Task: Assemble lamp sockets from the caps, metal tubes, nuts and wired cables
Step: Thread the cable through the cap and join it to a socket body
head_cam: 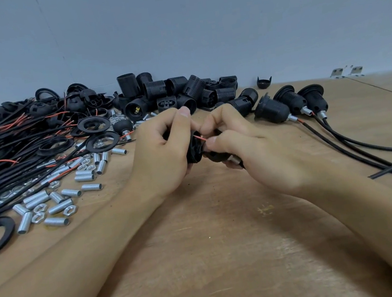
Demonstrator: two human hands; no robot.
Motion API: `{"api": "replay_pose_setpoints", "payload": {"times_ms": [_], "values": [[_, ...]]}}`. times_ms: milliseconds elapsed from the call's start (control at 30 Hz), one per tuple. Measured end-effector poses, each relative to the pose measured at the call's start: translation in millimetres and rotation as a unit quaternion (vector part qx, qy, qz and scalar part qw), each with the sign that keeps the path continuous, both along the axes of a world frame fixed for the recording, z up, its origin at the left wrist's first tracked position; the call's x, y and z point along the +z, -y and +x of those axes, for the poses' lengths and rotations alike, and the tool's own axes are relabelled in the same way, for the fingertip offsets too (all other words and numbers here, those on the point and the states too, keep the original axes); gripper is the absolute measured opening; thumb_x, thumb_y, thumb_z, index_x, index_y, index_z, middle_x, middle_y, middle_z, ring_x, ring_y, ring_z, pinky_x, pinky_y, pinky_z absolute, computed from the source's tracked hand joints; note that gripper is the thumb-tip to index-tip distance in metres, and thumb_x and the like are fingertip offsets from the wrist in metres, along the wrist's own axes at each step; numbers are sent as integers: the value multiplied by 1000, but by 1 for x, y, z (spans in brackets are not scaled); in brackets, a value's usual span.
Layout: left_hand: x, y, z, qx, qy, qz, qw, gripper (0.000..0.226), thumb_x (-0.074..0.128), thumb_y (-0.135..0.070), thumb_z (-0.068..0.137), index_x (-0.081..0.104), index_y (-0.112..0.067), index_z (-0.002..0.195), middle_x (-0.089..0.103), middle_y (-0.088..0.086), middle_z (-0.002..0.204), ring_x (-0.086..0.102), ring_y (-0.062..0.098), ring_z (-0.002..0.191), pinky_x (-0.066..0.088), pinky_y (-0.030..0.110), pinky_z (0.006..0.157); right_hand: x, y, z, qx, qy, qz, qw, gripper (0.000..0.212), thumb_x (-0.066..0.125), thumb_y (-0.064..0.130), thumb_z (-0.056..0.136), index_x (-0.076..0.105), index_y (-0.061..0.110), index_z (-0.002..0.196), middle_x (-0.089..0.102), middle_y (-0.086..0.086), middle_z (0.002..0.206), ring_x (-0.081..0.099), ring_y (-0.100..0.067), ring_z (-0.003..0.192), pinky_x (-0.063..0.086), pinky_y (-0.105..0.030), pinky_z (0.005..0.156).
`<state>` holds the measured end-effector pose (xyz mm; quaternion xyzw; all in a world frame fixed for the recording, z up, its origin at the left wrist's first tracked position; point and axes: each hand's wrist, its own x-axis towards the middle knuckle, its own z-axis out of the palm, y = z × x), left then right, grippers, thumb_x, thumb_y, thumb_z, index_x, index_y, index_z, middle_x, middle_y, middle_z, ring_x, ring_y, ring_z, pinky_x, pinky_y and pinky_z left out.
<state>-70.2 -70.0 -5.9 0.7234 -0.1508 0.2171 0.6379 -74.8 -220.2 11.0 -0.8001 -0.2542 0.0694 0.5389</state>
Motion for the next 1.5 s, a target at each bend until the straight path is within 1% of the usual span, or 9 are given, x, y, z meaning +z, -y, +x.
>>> {"api": "replay_pose_setpoints", "payload": {"times_ms": [100,233,333,500,633,967,1200,1333,1500], "values": [[-1,0,0,-6,-3,4,1000,40,42,-13,106,58,0,71,47,5,44,38,13,30,27,14,34,2,2,2,10,-29,4,1000,20,49,25,70,45,29,90,53,6,85,45,-4,68,33,-28,68],[0,-2,-1,-40,-13,-22,999,31,52,-21,98,57,-1,75,49,10,51,39,17,31,28,15,34,5,9,-2,25,-23,-26,999,3,50,23,92,49,24,94,49,14,72,42,-6,67,39,-23,67],[1,-3,1,-41,-31,-47,998,21,51,-24,88,58,-8,75,50,4,50,39,20,31,27,17,33,2,3,-1,4,33,-15,999,15,49,18,100,50,25,87,48,10,74,42,-7,66,37,-30,66],[2,-4,4,-27,-37,-99,994,22,54,-26,87,60,-15,69,48,2,46,39,19,31,29,19,35,1,0,1,-12,140,10,990,18,52,25,101,52,26,83,46,17,64,40,-2,59,34,-19,58],[2,-4,4,-44,-47,-121,991,24,55,-27,87,61,-18,66,46,4,45,39,20,31,29,18,36,0,-2,2,-36,181,29,982,20,54,24,100,53,23,79,45,16,65,40,-4,61,35,-22,61],[2,-3,3,-15,-23,-113,993,23,53,-24,89,59,-12,70,48,2,46,39,18,29,29,18,34,3,-1,2,-39,222,6,974,16,60,20,96,62,17,81,52,12,73,47,-8,69,35,-19,67],[1,-2,3,-32,-30,-98,994,23,53,-23,89,59,-12,70,48,6,47,37,21,29,28,17,34,3,0,3,-25,201,-15,979,15,56,25,94,64,18,83,50,15,74,47,-6,66,34,-17,67],[1,-3,1,-31,-9,-59,998,23,51,-19,93,58,-10,73,49,2,48,37,20,29,29,17,34,3,3,3,-20,207,-27,978,14,57,23,94,64,16,84,52,14,76,48,-7,70,35,-18,68],[3,-4,-2,-18,18,2,1000,20,50,-16,92,57,-10,74,49,0,51,40,16,33,30,16,35,2,2,1,-10,179,-29,983,18,55,23,96,58,21,78,48,19,68,44,-4,65,35,-18,65]]}}
